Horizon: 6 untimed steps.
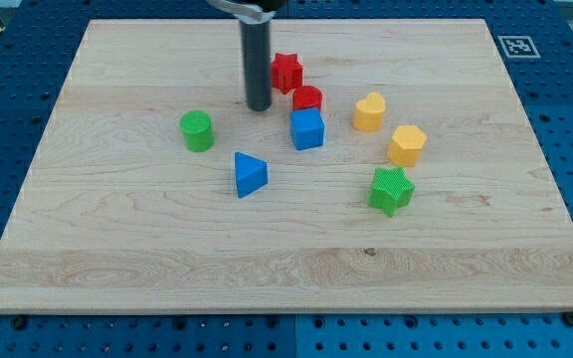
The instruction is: Point your arm at blue triangle
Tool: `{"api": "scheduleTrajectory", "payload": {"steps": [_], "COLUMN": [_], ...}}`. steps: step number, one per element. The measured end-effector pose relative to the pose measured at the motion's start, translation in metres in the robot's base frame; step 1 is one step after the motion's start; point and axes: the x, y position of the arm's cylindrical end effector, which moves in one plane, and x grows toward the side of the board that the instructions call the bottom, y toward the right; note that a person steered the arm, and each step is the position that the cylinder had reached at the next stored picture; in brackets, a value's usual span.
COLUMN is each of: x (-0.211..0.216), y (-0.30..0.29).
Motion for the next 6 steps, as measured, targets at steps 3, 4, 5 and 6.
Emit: {"api": "scheduleTrajectory", "payload": {"steps": [3,4,5,6], "x": [0.064,0.117,0.144,0.143], "y": [-0.138,-0.128,-0.081,-0.039]}}
